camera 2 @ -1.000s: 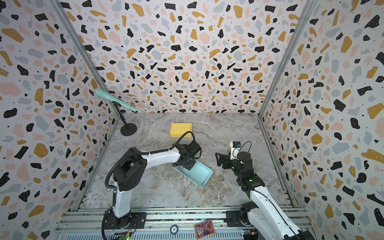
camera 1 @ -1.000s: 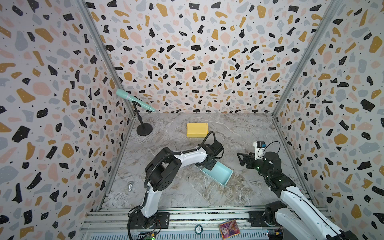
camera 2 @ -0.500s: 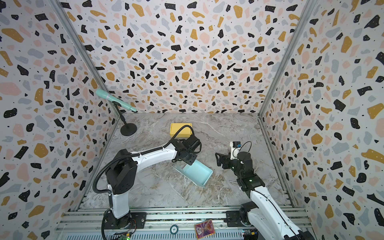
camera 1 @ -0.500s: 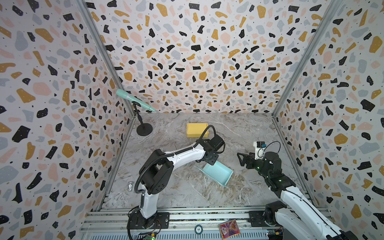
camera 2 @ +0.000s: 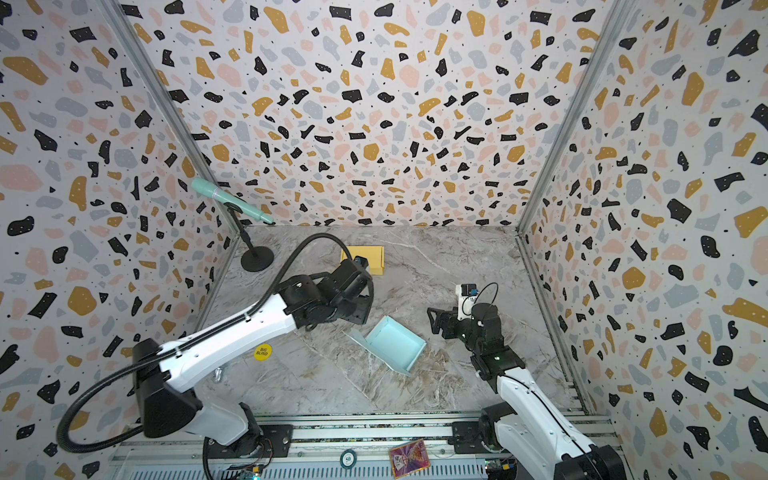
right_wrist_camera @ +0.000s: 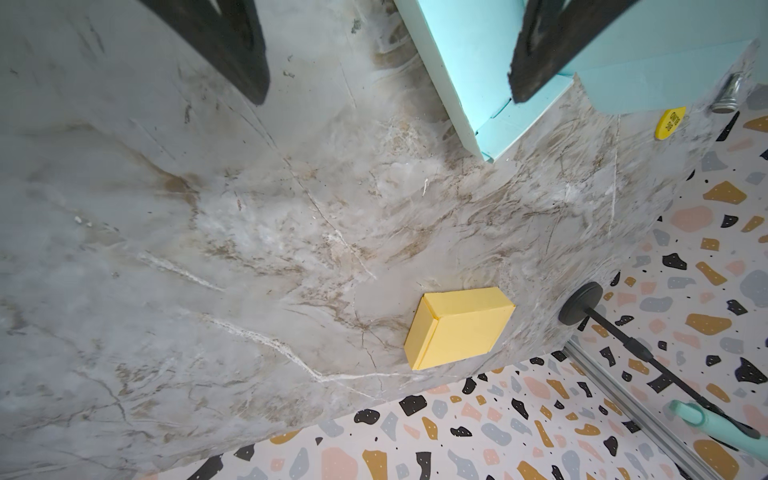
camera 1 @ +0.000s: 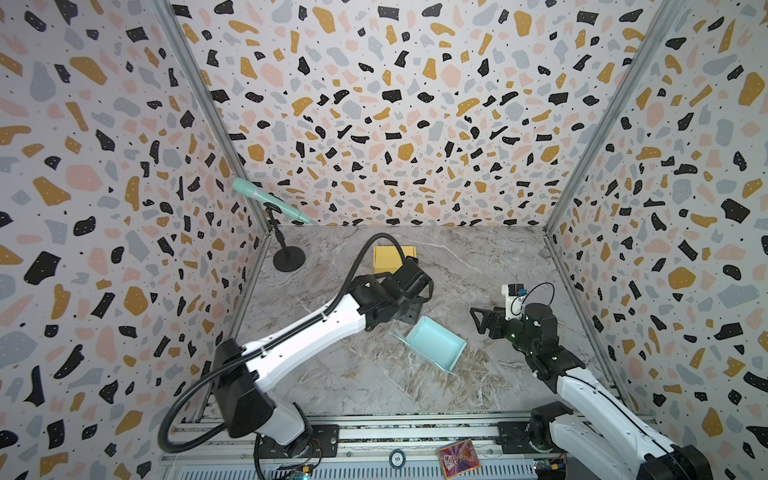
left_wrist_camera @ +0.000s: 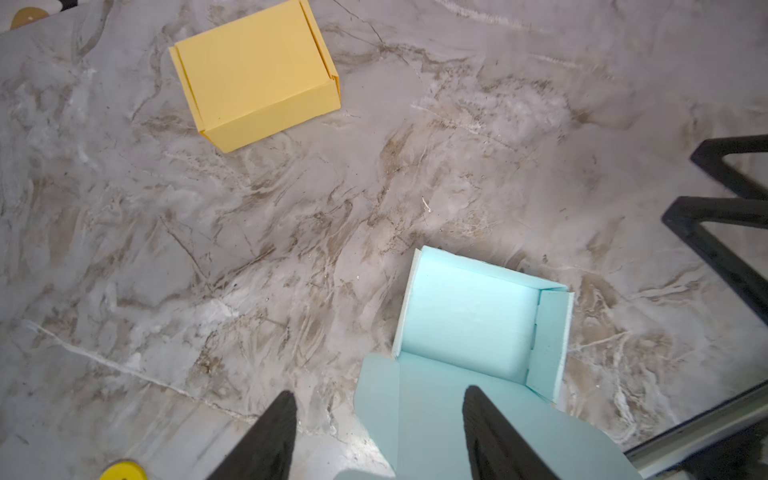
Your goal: Fold the paper box
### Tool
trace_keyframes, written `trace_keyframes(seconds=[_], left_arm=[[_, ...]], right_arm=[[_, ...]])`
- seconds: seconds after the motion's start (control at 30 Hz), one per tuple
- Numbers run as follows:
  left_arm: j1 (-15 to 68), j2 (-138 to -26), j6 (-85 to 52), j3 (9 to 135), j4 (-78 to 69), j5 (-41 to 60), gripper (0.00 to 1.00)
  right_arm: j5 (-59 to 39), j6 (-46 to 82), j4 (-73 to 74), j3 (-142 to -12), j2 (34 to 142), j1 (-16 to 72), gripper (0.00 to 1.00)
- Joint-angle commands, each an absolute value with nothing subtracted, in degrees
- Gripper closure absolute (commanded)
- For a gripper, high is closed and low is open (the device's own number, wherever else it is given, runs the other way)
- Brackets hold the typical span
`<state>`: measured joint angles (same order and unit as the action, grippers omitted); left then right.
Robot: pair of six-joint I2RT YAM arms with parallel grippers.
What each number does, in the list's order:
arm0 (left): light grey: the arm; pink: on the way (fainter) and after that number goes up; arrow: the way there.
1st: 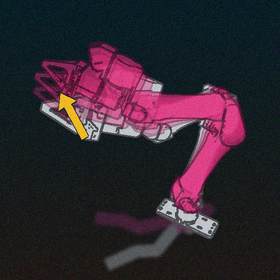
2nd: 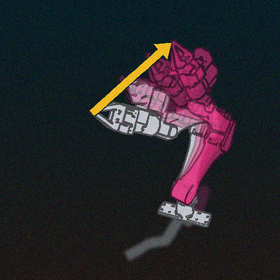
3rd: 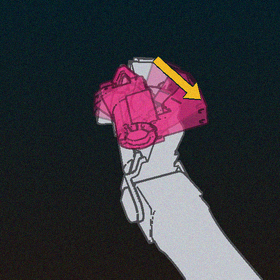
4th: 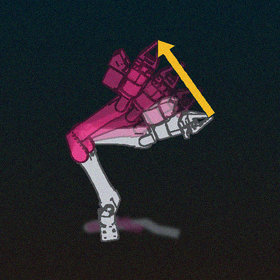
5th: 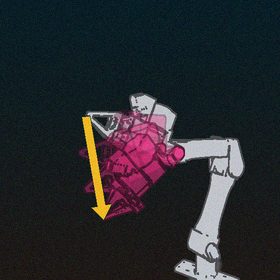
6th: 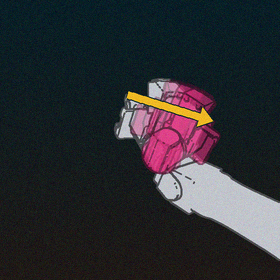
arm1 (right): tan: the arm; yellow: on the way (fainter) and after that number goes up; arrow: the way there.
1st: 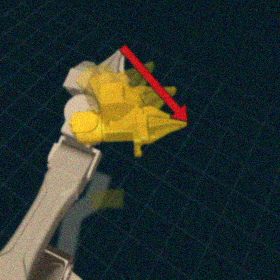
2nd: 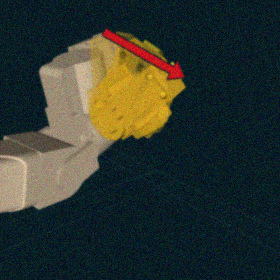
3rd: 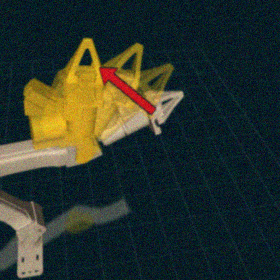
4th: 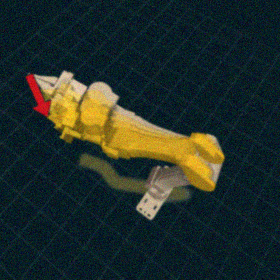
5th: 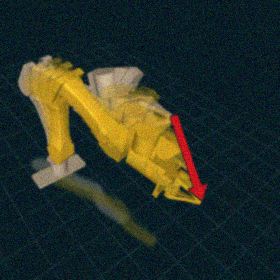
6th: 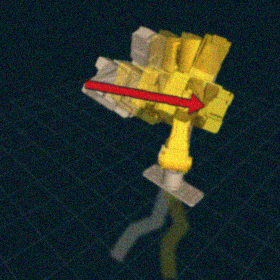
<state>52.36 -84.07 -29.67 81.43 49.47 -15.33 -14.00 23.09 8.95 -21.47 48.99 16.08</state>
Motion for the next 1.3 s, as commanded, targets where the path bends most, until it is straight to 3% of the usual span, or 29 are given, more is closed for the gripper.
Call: trace_keyframes(seconds=[0.0,0.27,0.67,1.0,1.27], left_arm=[[53.03,-78.25,-40.56,74.99,49.69,-14.6,0.31],[56.84,-69.57,-55.74,63.95,41.77,-14.08,0.2],[62.51,-72.77,-61.27,62.52,38.71,-15.15,0.16],[63.81,-74.94,-62.95,60.23,35.93,-14.41,0.23],[63.72,-76.45,-62.32,60.66,35.1,-14.3,0.41]], right_arm=[[-15.99,23.6,12.34,-20.93,49.54,15.82,0.09],[-17.44,24.14,14.36,-19.61,49.49,16.0,0.09],[-17.84,23.76,14.61,-18.61,48.26,16.17,0.09],[-17.85,22.91,15.57,-18.98,49.58,16.14,0.09],[-16.82,21.99,14.74,-19.08,48.96,15.99,0.09]])
